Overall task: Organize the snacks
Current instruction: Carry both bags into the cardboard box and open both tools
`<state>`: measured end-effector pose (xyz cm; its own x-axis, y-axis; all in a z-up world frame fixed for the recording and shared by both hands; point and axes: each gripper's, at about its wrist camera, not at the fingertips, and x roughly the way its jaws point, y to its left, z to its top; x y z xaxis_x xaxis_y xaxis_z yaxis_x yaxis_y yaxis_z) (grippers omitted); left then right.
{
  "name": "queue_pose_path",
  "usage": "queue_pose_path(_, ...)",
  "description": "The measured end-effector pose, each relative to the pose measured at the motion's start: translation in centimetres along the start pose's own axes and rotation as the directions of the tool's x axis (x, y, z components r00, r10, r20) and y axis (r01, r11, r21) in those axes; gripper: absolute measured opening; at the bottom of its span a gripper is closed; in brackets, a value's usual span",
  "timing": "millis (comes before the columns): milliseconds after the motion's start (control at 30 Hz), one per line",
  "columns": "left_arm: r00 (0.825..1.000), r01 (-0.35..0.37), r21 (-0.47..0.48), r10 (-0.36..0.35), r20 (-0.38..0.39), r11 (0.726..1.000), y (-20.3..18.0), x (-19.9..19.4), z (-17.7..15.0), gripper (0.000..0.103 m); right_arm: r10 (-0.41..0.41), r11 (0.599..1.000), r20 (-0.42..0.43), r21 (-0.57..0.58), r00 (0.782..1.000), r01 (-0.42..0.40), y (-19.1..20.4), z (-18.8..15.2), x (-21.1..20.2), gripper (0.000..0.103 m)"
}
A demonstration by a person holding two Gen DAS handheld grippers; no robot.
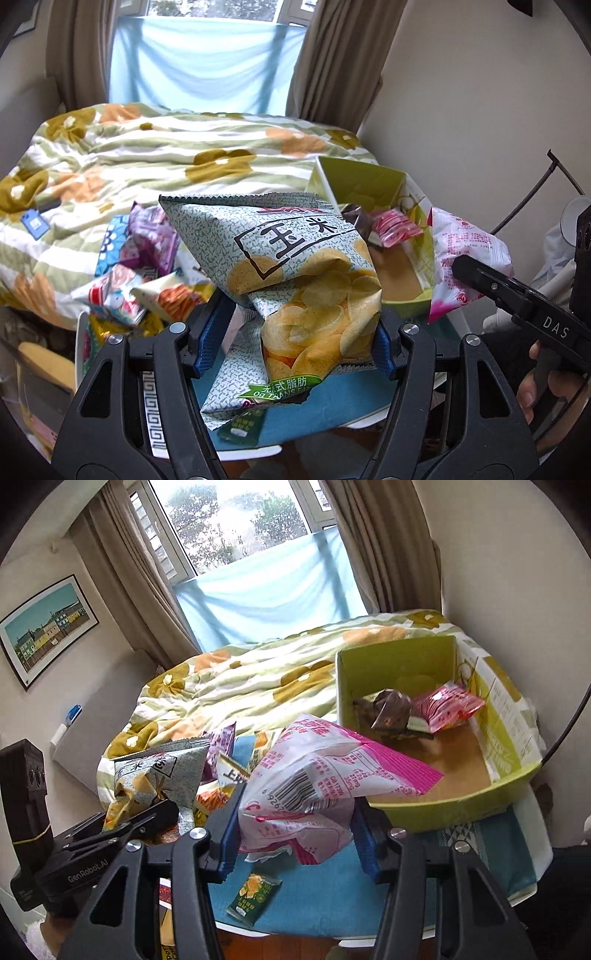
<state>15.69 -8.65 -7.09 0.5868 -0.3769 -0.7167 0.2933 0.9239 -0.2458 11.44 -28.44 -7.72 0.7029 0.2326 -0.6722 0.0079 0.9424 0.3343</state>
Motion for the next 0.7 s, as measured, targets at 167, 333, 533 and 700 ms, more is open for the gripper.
queue_pose_path(167,0.999,0.046,0.027,-0.045,-0.024,0.999,-4.8,3.9,2.8,0.062,-0.024,1.000,0.035,0.007,0.999,0.024,-4.3,3.1,-1.3,0.048)
queue_pose_path(333,0.996,0.055,0.056,-0.050,-0.075,0.997,-9.5,9.2,4.9,0.063,-0.046,0.999,0.036,0.027,0.998,0.045,-9.2,5.5,-1.1,0.048)
queue_pose_path(533,0.988,0.018,0.078,-0.006,-0.152,0.997,-13.4,15.6,5.6,0.063,-0.050,0.998,0.010,0.026,0.999,0.050,-14.4,7.9,0.3,0.048)
queue_pose_path(700,0.982,-0.022,0.069,0.034,-0.188,0.997,-15.0,19.3,5.2,0.073,-0.033,0.999,-0.035,0.016,0.999,0.034,-17.8,9.1,2.3,0.048)
